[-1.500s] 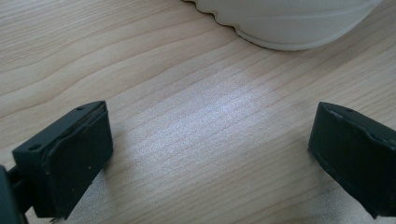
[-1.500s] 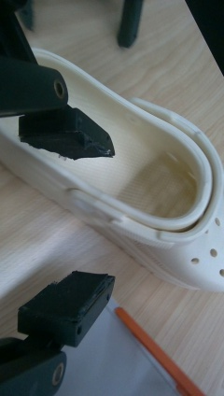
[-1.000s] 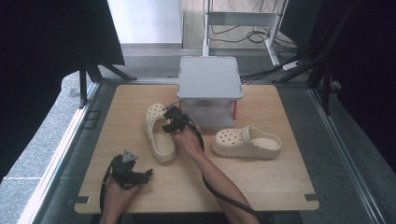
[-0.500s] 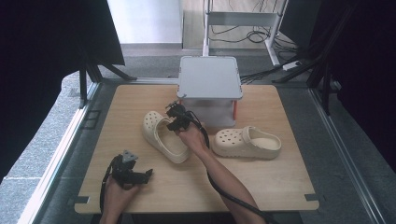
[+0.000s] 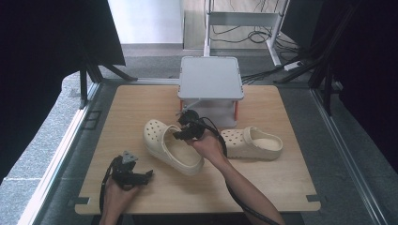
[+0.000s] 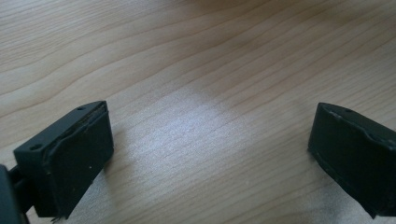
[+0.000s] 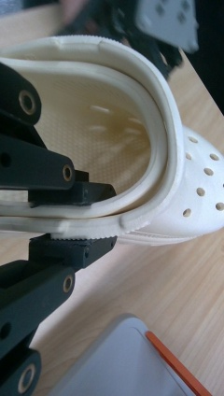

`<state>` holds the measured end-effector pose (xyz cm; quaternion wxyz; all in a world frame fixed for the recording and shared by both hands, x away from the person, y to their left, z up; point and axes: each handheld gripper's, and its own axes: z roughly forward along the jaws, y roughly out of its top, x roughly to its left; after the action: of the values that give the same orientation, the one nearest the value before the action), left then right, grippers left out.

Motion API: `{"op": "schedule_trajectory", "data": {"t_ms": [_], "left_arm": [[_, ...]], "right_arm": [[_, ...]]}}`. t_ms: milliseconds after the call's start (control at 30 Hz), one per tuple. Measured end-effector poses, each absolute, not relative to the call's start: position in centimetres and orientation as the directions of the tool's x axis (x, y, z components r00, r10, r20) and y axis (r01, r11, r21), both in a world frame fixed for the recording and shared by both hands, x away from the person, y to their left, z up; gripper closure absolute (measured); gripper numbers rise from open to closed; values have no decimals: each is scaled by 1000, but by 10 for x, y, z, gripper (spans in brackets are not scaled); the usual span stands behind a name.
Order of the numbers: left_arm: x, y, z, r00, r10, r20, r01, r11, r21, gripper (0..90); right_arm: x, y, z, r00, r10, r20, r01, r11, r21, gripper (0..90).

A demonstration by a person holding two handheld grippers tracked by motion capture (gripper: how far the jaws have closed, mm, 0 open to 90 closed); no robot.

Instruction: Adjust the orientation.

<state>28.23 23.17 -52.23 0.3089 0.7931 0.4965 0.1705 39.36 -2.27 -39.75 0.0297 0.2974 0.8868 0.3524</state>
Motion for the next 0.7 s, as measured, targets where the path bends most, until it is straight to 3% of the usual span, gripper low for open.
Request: {"op": "schedule_trajectory", "data": {"t_ms": [267,700], "left_arm": [[280,240,-522,442,896,-35,688,-314,655,0],[279,243,-522,426,904,-34,692,-301,656,0]], "right_arm": [[349,-53,-397,-835,519,186,496,559,665,771],[304,-90,-442,-807,534,251,552,534,640,769]]}}
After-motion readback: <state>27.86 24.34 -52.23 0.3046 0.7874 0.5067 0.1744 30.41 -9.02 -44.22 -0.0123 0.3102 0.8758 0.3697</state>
